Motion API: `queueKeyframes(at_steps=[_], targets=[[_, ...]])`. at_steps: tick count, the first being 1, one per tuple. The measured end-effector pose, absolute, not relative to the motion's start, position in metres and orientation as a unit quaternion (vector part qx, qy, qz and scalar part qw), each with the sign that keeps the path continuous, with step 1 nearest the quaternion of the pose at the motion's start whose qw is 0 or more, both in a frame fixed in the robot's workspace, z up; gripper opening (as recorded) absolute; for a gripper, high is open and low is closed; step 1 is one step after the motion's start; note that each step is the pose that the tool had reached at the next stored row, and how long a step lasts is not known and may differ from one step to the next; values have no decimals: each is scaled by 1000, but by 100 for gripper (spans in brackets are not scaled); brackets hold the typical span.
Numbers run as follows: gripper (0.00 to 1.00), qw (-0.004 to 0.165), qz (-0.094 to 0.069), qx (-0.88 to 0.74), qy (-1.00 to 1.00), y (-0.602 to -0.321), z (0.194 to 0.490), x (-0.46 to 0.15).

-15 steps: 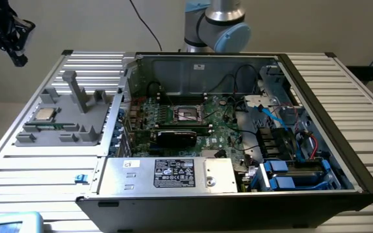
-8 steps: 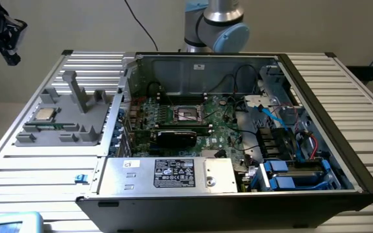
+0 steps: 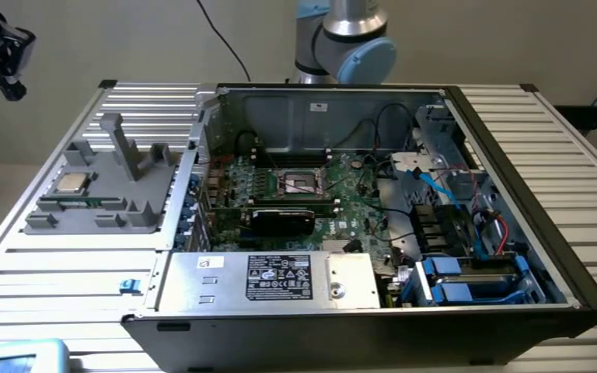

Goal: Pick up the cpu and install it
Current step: 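Reach for the cpu, then pick up the cpu and move it towards the insertion slot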

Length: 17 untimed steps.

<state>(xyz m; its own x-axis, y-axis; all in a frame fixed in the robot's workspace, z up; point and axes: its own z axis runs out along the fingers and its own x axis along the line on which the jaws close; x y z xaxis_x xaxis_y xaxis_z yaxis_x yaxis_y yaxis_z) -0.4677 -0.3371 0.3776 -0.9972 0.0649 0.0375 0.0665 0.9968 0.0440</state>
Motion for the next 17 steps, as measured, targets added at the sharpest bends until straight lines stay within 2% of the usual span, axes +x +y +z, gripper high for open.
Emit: queueKeyframes(at_steps=[6, 17], targets=[[11, 17, -23, -32, -999, -327, 375, -481], [11, 17, -23, -31, -999, -326, 374, -485]])
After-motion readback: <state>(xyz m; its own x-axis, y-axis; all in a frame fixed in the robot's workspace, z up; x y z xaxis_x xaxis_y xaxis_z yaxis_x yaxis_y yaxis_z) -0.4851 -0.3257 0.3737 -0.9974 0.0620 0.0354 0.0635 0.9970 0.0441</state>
